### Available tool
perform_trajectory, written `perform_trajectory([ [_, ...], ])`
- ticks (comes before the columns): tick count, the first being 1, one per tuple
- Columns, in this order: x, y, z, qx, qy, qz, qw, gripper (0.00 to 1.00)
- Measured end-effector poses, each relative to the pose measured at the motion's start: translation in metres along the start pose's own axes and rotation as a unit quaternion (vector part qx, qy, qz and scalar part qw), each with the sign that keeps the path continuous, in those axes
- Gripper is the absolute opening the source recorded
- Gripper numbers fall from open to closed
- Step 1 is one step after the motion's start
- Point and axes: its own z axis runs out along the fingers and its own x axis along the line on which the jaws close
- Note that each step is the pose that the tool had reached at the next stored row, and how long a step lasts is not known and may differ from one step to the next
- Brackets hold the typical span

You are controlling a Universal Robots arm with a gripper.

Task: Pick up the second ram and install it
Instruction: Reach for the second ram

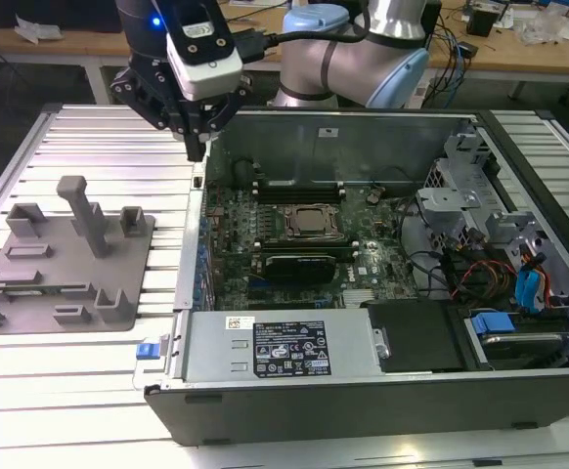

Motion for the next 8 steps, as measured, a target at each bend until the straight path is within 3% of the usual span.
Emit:
perform_trajectory([
  [4, 0.0074, -0.0006, -0.0002, 0.0000, 0.0000, 0.000, 1.0000, 0.08],
  [8, 0.0227, -0.0017, -0.0002, 0.0000, 0.0000, 0.000, 1.0000, 0.08],
])
